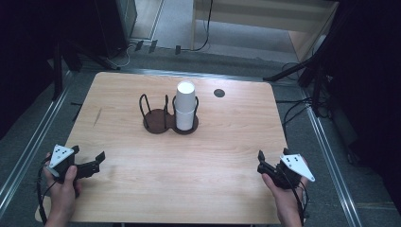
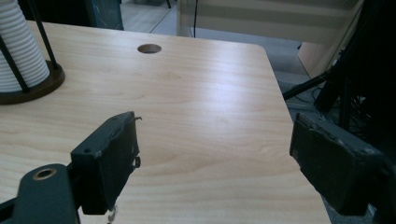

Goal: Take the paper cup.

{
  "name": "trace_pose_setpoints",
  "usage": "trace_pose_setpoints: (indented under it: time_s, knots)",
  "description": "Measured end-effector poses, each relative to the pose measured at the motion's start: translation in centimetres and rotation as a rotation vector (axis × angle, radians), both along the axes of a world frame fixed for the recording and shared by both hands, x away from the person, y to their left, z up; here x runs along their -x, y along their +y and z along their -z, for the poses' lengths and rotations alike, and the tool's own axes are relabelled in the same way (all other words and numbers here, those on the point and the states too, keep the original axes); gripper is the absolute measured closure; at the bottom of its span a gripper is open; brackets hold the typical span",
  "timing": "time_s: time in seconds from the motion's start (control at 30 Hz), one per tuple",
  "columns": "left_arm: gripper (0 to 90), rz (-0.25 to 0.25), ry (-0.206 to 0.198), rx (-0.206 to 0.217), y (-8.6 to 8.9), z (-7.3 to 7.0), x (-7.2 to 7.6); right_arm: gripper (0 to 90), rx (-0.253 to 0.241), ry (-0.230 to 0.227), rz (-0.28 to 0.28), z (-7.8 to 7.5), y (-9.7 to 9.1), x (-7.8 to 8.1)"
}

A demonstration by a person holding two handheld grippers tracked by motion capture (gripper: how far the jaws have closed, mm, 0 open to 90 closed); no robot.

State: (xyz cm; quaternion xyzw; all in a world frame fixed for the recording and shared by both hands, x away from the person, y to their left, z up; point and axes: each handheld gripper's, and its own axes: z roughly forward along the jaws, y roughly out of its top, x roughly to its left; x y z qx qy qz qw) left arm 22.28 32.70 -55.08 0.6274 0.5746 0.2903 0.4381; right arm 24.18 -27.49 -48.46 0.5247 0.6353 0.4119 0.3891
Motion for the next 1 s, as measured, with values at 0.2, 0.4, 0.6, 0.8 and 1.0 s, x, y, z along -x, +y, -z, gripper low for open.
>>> trace_pose_setpoints:
  time_s: [0.2,0.4,0.6,0.8,1.0]
  knots:
    - [0.0,0.01,-0.007,-0.005,-0.1,0.0,0.1,15.3,-0.006,-0.013,-0.018,-1.0,1.4,-1.5]
    - [0.0,0.014,-0.009,-0.001,-0.1,0.0,0.1,15.3,-0.003,-0.003,-0.03,-1.5,2.8,-2.6]
    - [0.0,0.026,-0.015,-0.007,-0.2,0.0,0.1,14.1,-0.002,-0.003,-0.052,-2.0,3.8,-3.2]
    - [0.0,0.024,-0.016,-0.005,-0.2,0.0,0.1,9.9,-0.031,0.0,-0.101,-2.7,4.6,-3.8]
    - [0.0,0.026,-0.017,-0.004,-0.2,0.0,0.2,7.9,-0.046,-0.002,-0.139,-3.2,5.6,-4.2]
